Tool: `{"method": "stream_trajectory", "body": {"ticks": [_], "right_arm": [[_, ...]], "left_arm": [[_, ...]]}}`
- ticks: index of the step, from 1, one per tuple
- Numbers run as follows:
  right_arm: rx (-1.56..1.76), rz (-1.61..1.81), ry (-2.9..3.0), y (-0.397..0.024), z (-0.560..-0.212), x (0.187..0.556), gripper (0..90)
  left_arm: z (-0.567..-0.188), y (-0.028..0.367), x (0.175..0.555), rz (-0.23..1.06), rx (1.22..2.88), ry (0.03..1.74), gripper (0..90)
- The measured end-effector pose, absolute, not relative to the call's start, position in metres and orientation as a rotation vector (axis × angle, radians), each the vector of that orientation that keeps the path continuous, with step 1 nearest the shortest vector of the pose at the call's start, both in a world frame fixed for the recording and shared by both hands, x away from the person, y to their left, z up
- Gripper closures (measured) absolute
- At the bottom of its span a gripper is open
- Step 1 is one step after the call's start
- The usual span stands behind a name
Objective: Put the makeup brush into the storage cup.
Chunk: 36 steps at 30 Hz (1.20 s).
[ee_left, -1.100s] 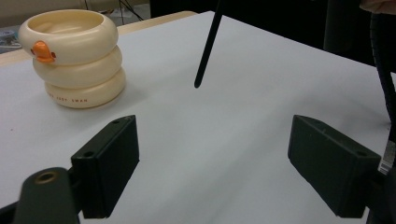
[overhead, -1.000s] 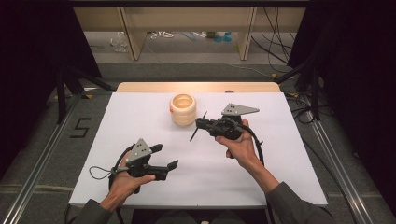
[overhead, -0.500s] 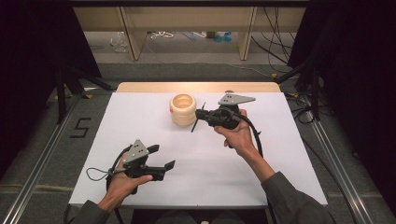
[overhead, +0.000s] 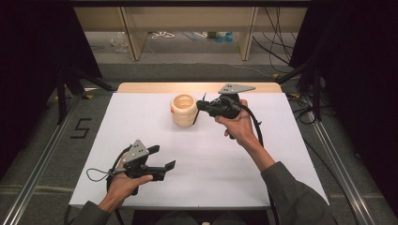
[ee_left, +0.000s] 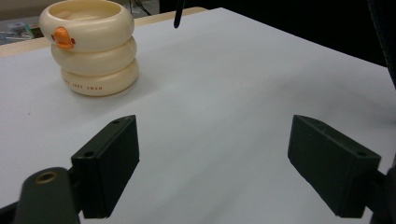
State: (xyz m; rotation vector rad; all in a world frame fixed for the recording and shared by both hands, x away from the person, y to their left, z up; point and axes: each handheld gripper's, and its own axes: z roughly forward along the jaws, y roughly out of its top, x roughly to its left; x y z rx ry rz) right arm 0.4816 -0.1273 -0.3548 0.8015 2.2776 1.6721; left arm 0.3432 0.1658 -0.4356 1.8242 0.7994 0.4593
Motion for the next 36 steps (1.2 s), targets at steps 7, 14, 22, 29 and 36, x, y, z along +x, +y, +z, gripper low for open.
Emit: {"method": "stream_trajectory", "body": {"ticks": [7, 14, 22, 29, 36], "right_arm": [[0.809, 1.662, 2.279, -0.124, -0.35, 0.491, 85.7], [0.819, 1.642, 2.287, -0.123, -0.35, 0.498, 85.7], [0.835, 1.648, 2.278, -0.12, -0.345, 0.508, 85.7], [0.857, 1.647, 2.269, -0.115, -0.343, 0.517, 85.7], [0.883, 1.639, 2.266, -0.117, -0.347, 0.525, 85.8]], "left_arm": [[-0.436, 0.164, 0.34, 0.403, 1.806, 0.846, 16.0], [-0.427, 0.181, 0.356, 0.744, 1.941, 0.645, 16.0], [-0.435, 0.167, 0.343, 0.422, 1.839, 0.786, 16.0], [-0.435, 0.167, 0.343, 0.419, 1.84, 0.798, 16.0], [-0.435, 0.168, 0.346, 0.437, 1.852, 0.764, 16.0]]}}
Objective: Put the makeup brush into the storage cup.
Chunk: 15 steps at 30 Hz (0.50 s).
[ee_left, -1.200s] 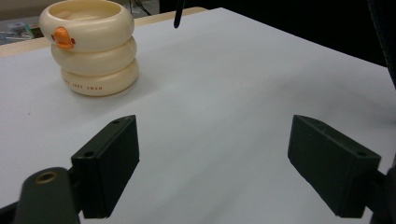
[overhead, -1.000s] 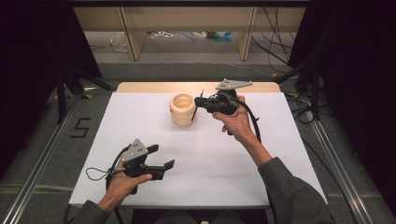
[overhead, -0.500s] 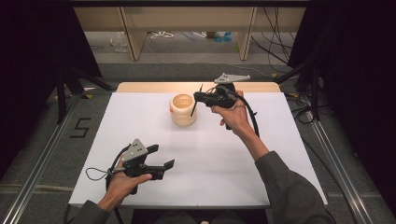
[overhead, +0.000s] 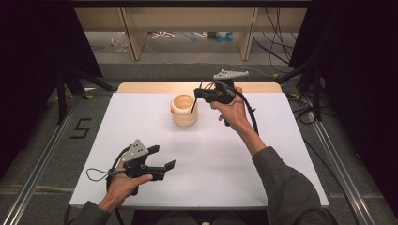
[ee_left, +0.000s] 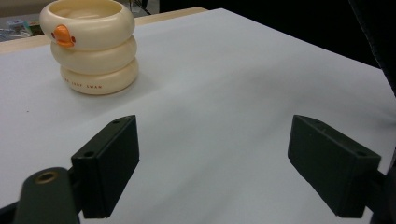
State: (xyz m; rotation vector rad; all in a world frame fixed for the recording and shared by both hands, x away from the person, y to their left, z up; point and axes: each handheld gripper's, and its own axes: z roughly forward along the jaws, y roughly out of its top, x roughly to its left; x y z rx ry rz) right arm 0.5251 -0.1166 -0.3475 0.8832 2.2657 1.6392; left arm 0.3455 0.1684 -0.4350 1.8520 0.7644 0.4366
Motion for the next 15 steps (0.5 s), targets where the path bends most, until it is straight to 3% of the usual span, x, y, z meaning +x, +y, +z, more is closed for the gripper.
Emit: {"method": "stream_trajectory", "body": {"ticks": [15], "right_arm": [[0.898, 1.636, 2.243, -0.1166, -0.3461, 0.5344, 85.7]], "left_arm": [[-0.4356, 0.1683, 0.3456, 0.432, 1.853, 0.772, 16.1]]}}
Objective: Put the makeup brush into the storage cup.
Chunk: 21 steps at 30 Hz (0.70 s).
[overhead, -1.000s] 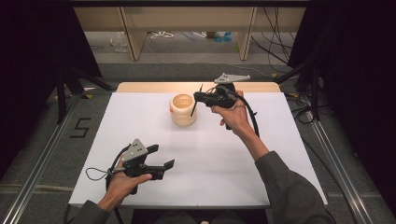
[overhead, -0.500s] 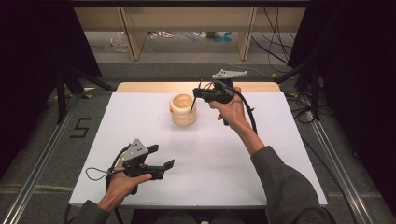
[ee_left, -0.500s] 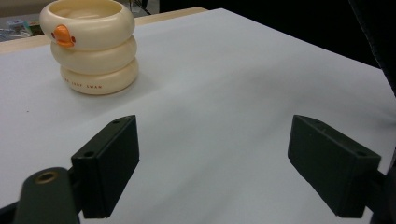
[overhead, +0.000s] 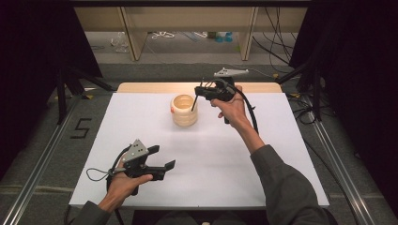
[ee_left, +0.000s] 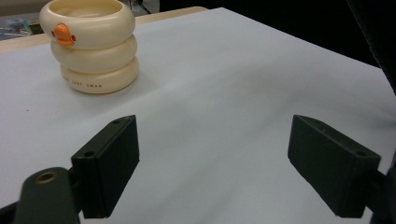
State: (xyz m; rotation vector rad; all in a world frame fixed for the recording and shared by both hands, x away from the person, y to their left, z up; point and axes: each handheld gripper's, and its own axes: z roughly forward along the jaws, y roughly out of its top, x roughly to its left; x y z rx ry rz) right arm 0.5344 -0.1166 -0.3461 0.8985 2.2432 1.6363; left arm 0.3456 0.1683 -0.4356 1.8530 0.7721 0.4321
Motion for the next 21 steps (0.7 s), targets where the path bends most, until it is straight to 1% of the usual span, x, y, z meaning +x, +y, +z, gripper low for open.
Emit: {"method": "stream_trajectory", "body": {"ticks": [4, 7, 9, 12, 15, 17, 19, 20, 21], "right_arm": [[0.9, 1.633, 2.257, -0.111, -0.338, 0.537, 85.7], [0.88, 1.633, 2.237, -0.107, -0.335, 0.542, 85.7], [0.885, 1.627, 2.235, -0.105, -0.334, 0.546, 85.7], [0.888, 1.613, 2.231, -0.102, -0.333, 0.552, 85.7], [0.919, 1.604, 2.234, -0.099, -0.333, 0.556, 85.7], [0.927, 1.597, 2.233, -0.099, -0.336, 0.558, 85.7], [0.936, 1.58, 2.235, -0.099, -0.34, 0.561, 85.7], [0.931, 1.587, 2.231, -0.098, -0.341, 0.562, 85.7], [0.929, 1.58, 2.225, -0.098, -0.342, 0.563, 85.7]], "left_arm": [[-0.435, 0.169, 0.347, 0.441, 1.859, 0.751, 16.0], [-0.435, 0.168, 0.344, 0.426, 1.846, 0.785, 16.0], [-0.435, 0.17, 0.348, 0.443, 1.863, 0.73, 16.0], [-0.436, 0.168, 0.345, 0.423, 1.846, 0.782, 16.0], [-0.436, 0.169, 0.347, 0.435, 1.854, 0.749, 16.0], [-0.436, 0.168, 0.345, 0.421, 1.843, 0.788, 16.0], [-0.436, 0.168, 0.345, 0.422, 1.844, 0.783, 16.1], [-0.437, 0.164, 0.34, 0.367, 1.799, 0.868, 16.0], [-0.437, 0.164, 0.34, 0.367, 1.799, 0.868, 16.1]]}}
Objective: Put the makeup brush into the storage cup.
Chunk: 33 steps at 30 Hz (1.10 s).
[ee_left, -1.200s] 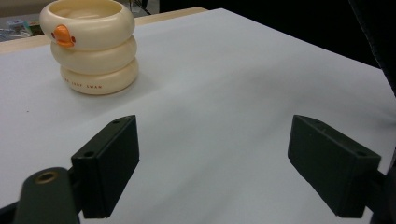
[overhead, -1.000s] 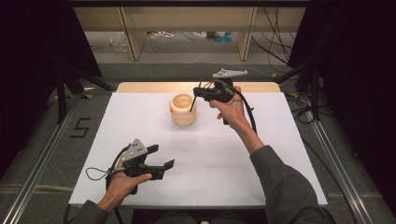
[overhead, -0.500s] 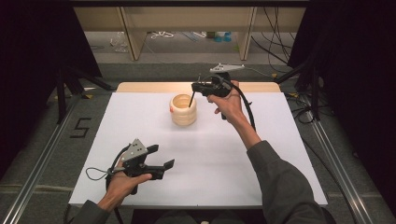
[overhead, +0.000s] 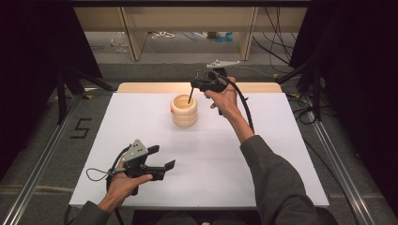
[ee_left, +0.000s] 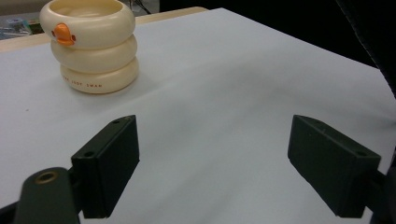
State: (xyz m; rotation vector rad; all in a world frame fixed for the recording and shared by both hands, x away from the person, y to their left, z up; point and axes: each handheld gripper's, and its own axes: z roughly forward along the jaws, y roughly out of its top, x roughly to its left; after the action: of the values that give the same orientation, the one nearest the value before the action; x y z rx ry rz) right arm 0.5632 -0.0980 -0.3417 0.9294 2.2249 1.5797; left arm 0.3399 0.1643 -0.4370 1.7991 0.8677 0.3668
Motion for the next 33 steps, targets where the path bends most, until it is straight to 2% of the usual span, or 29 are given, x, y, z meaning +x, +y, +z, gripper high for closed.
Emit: {"method": "stream_trajectory", "body": {"ticks": [33], "right_arm": [[0.994, 1.515, 2.253, -0.08, -0.373, 0.581, 85.6]], "left_arm": [[-0.436, 0.167, 0.34, 0.373, 1.794, 0.876, 16.0]]}}
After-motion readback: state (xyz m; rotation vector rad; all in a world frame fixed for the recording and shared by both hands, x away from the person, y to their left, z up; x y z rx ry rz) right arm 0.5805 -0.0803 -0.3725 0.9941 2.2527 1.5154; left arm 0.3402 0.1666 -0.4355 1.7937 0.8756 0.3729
